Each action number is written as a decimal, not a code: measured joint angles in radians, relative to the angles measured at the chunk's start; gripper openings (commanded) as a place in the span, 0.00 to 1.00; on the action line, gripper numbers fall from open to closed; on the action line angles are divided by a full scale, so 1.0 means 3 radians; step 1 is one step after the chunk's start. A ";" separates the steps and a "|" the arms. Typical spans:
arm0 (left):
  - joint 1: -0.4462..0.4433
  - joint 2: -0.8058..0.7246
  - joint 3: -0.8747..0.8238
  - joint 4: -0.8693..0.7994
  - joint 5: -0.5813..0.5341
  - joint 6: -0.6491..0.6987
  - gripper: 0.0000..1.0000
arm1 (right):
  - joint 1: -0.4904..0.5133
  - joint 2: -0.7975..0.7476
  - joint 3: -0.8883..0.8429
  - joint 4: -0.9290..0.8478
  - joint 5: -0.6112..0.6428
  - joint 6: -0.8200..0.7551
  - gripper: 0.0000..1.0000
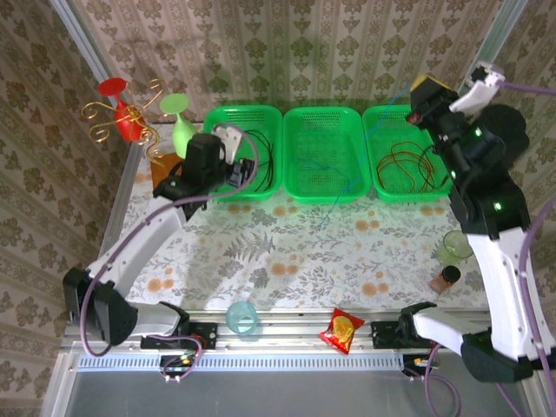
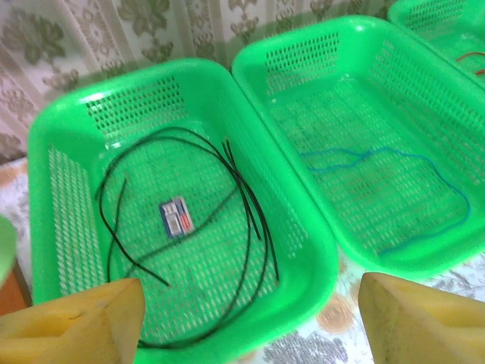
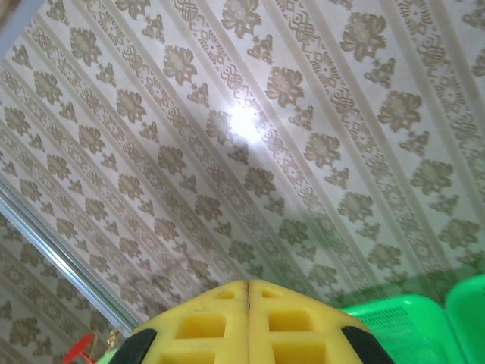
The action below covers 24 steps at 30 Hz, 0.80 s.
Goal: Untangle the cables
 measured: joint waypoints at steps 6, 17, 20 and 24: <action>-0.0284 -0.0614 -0.0612 0.0037 -0.0159 -0.0214 0.75 | 0.0000 0.0740 0.0394 0.0434 -0.0117 0.0144 0.00; -0.0609 -0.1273 -0.1199 -0.0164 -0.0437 -0.0676 0.77 | 0.0000 0.1949 0.1306 0.0515 -0.0264 0.0019 0.00; -0.0638 -0.1396 -0.1265 -0.0209 -0.0515 -0.0797 0.77 | 0.0019 0.2117 0.1193 0.0476 -0.0173 -0.0116 0.00; -0.0669 -0.1548 -0.1348 -0.0159 -0.0580 -0.0969 0.77 | 0.0117 0.2482 0.0863 0.0273 0.0053 -0.0322 0.00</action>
